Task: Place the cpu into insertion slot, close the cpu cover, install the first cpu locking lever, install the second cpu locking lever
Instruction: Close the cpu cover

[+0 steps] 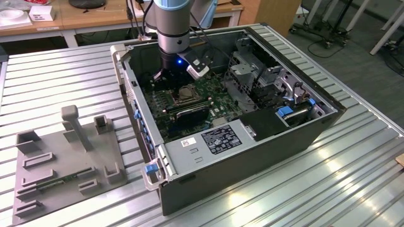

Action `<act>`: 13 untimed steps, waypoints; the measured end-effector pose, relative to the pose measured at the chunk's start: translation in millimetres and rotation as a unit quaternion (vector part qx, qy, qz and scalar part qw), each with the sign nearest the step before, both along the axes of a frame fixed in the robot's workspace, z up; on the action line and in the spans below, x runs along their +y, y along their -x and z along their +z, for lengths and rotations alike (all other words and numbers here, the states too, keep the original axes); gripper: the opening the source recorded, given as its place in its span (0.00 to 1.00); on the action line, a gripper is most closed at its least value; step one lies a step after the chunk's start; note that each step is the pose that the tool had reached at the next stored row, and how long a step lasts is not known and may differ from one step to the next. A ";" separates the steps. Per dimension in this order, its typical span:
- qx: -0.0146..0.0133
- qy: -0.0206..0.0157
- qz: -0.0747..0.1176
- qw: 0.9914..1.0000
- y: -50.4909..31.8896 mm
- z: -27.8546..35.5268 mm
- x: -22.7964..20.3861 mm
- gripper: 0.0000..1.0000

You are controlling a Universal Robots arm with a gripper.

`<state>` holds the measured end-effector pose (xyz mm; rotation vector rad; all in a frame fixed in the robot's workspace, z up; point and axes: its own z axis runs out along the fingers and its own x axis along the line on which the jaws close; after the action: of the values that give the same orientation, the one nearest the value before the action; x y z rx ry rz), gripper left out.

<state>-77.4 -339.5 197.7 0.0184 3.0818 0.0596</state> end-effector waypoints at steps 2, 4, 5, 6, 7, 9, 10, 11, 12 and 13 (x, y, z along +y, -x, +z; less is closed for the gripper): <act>0.000 0.000 0.000 1.000 0.0 0.0 0.0 0.11; 0.000 0.000 0.000 1.000 0.0 0.1 0.0 0.11; 0.000 0.000 0.000 1.000 0.0 0.1 0.0 0.11; 0.000 0.000 0.000 1.000 0.0 0.1 0.0 0.11; 0.000 0.000 0.000 1.000 0.0 0.1 0.0 0.11; 0.000 0.000 0.000 1.000 0.0 0.1 0.0 0.11; 0.000 0.000 0.000 1.000 0.0 0.2 0.0 0.11; 0.000 0.000 0.000 1.000 0.0 0.2 0.0 0.11; 0.000 0.000 0.000 1.000 0.0 0.2 0.0 0.11; 0.000 0.000 0.000 1.000 0.0 0.3 0.0 0.11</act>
<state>-77.4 -339.5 198.0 0.0185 3.0819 0.0595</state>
